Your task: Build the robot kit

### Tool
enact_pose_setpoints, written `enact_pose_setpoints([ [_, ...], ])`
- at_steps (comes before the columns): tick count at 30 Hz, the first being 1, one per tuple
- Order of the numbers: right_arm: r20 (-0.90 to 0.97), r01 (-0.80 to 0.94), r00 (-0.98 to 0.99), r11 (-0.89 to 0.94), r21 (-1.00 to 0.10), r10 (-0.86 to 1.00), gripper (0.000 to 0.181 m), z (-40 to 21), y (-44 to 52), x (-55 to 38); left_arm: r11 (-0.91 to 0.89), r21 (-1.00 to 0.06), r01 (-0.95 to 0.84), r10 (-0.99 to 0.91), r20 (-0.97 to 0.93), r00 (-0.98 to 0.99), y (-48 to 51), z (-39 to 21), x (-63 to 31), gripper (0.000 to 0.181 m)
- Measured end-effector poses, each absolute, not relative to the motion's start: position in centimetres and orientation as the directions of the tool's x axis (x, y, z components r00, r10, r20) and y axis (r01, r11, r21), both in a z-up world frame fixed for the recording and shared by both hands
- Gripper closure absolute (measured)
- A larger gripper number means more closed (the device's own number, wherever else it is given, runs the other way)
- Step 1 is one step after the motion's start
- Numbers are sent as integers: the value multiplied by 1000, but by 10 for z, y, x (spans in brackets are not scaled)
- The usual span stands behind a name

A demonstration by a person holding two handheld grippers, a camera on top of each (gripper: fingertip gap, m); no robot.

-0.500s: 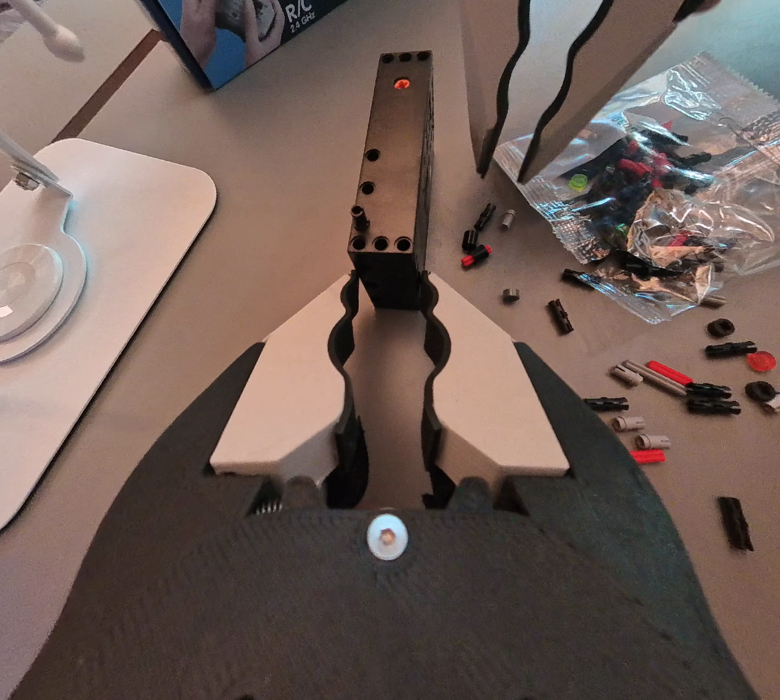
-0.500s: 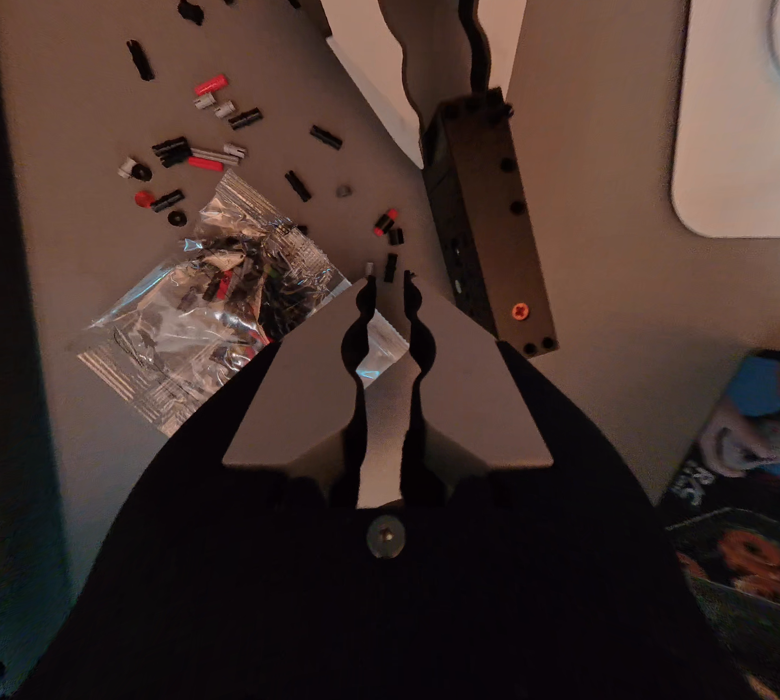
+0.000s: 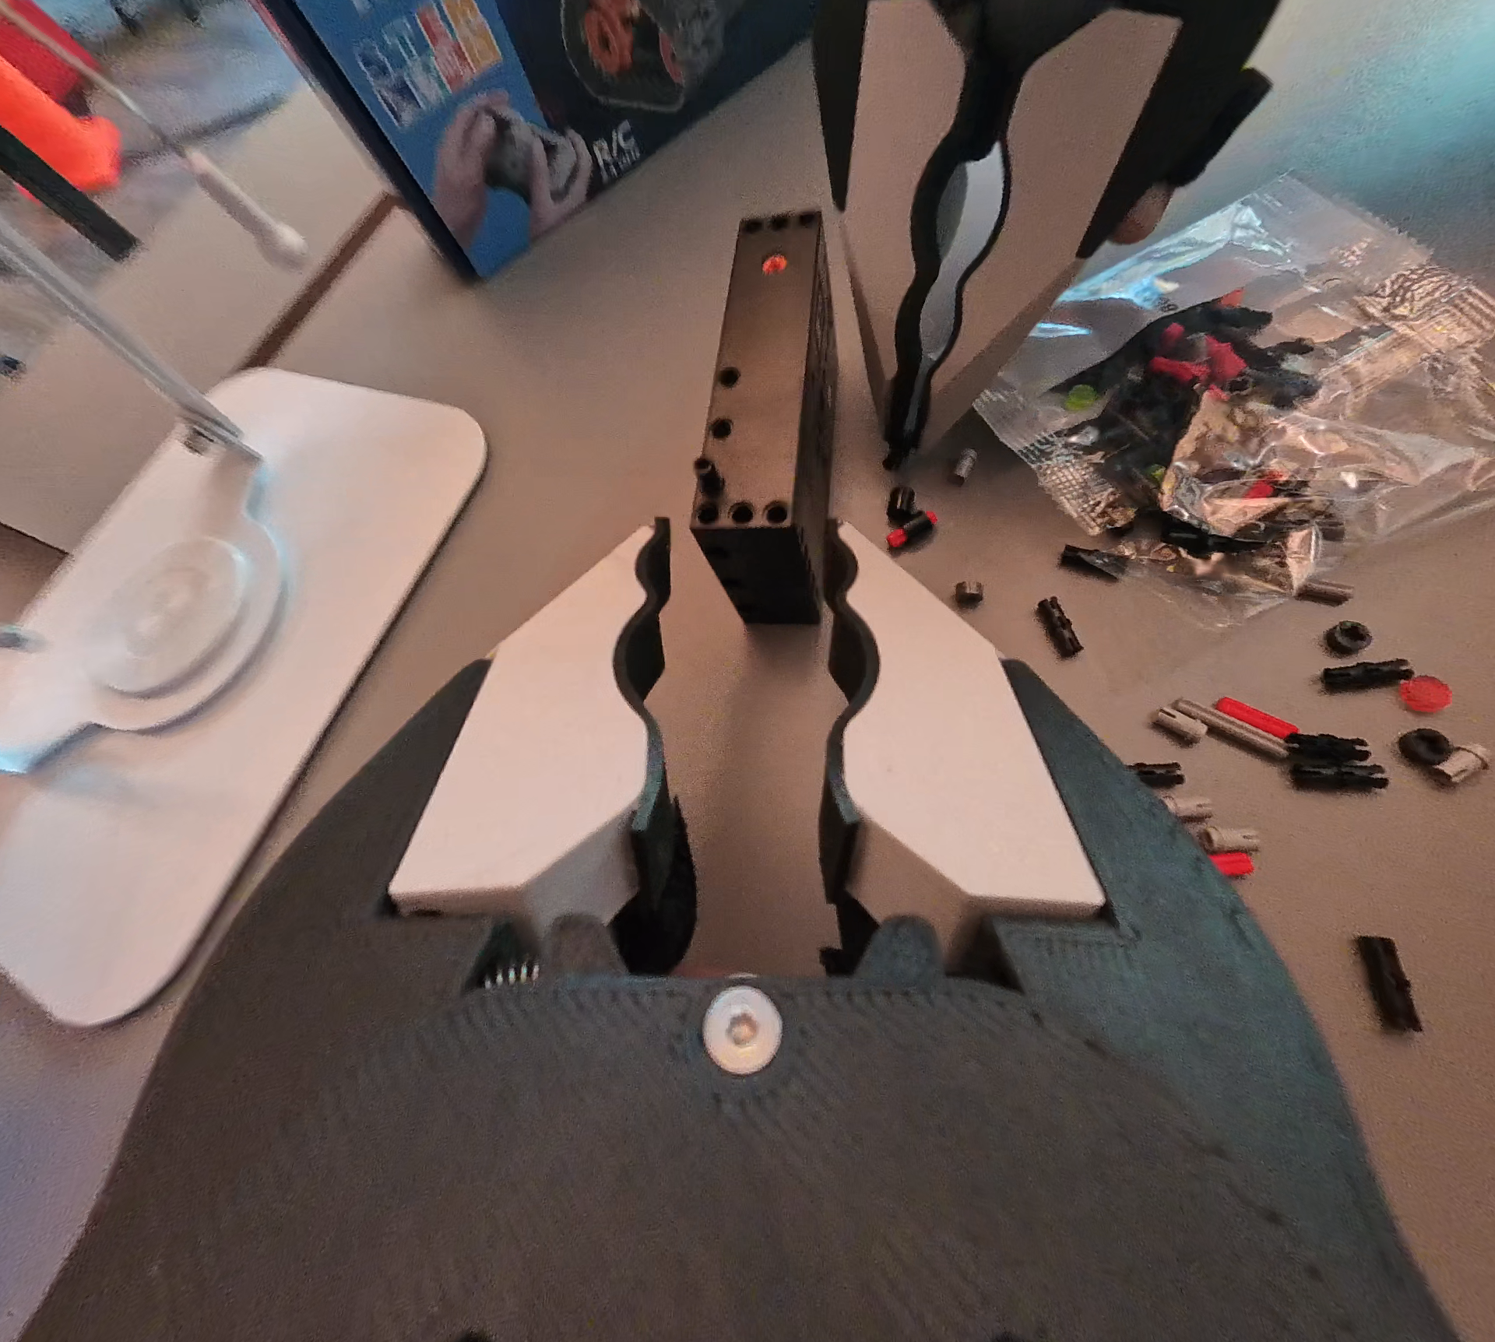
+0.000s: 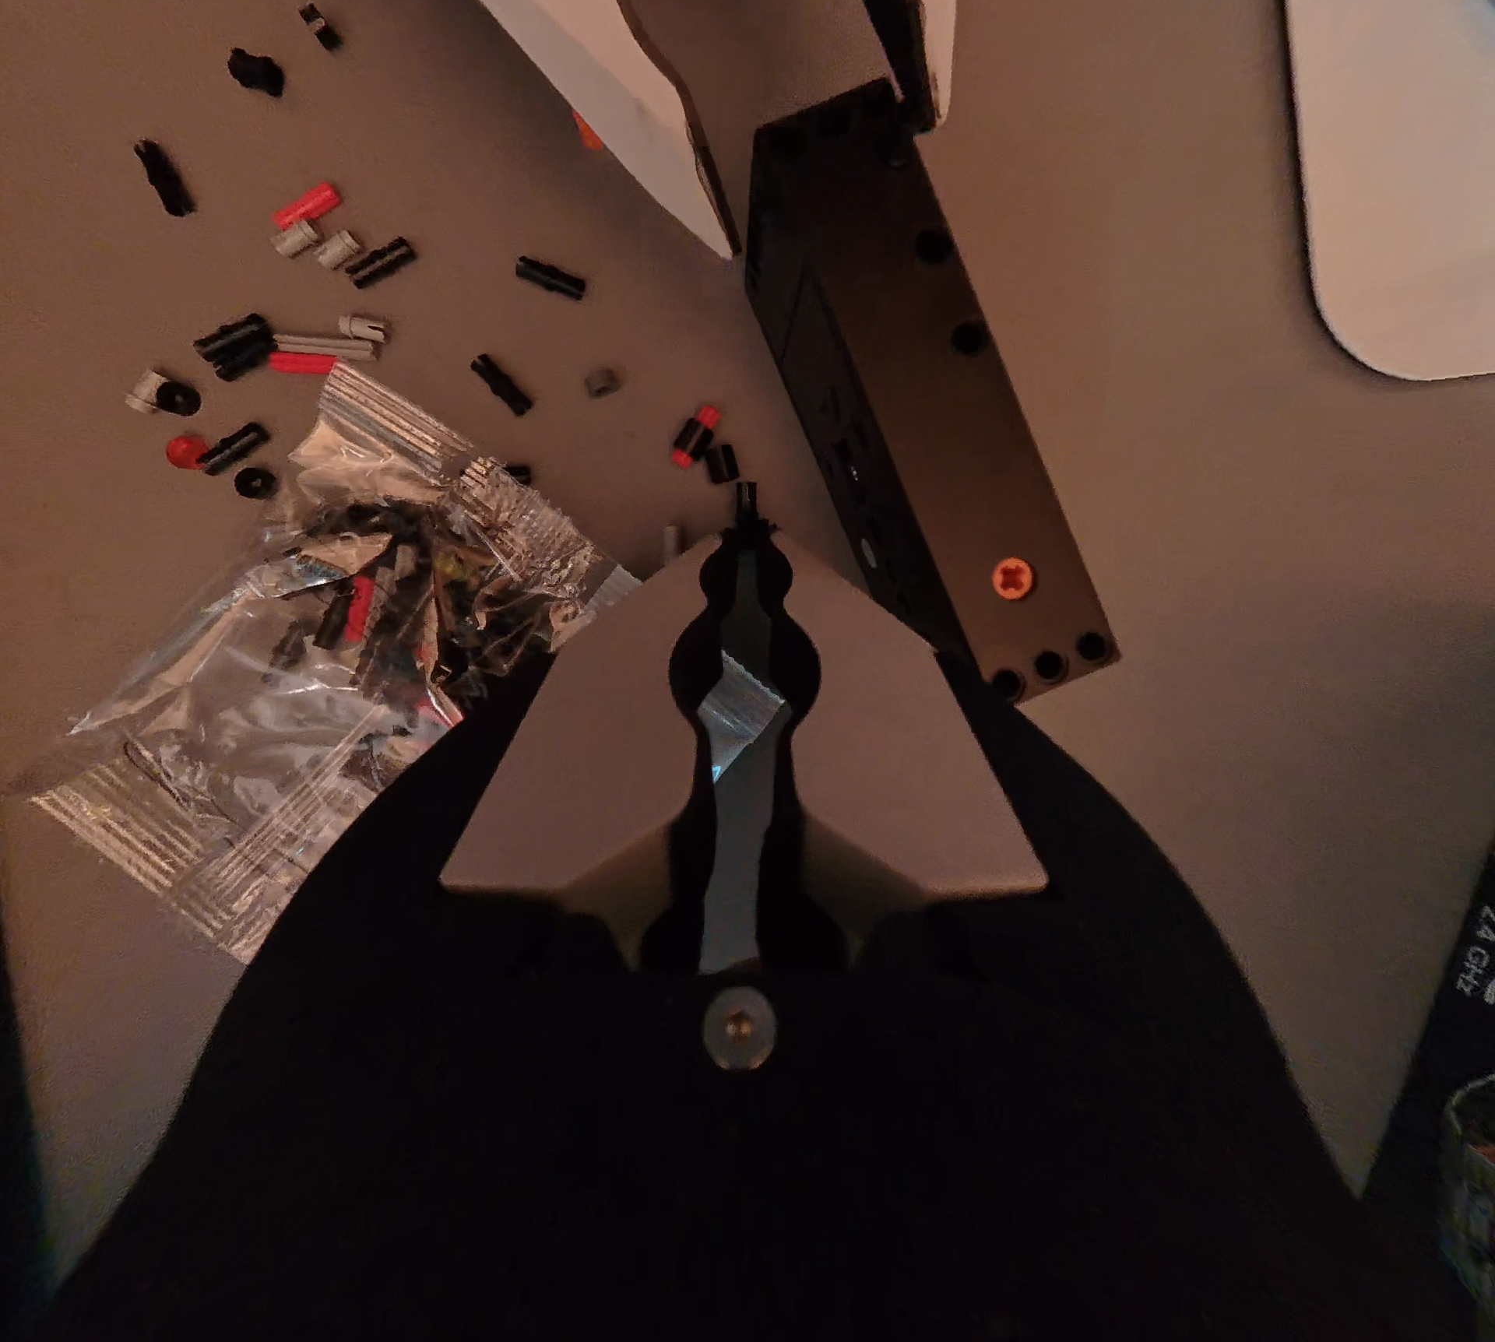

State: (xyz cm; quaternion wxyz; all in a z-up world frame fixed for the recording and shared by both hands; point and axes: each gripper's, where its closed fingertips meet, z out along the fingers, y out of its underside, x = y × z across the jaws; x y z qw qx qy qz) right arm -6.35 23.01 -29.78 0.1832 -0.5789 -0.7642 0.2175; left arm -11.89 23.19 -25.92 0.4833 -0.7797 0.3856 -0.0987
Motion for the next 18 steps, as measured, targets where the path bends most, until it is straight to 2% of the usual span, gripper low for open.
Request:
enact_pose_setpoints([
  [4, -21, 762, -259, 191, -619, 966, 180, -275, 225, -67, -42, -816, -576, -644, -419, 640, 224, -228, -110, 146],
  [9, -111, 710, -298, 143, -690, 948, 179, -242, 208, -68, 207, -660, -722, -567, -682, 461, 206, -214, -78, 155],
  [14, -148, 679, -347, 139, -721, 926, 179, -222, 194, -70, 242, -550, -799, -513, -772, 376, 207, -221, -72, 167],
  [15, -149, 679, -350, 140, -721, 925, 179, -221, 193, -70, 258, -546, -797, -505, -779, 370, 205, -219, -71, 175],
  [18, -155, 674, -356, 138, -726, 922, 179, -217, 191, -70, 271, -541, -796, -490, -789, 370, 204, -215, -71, 178],
])
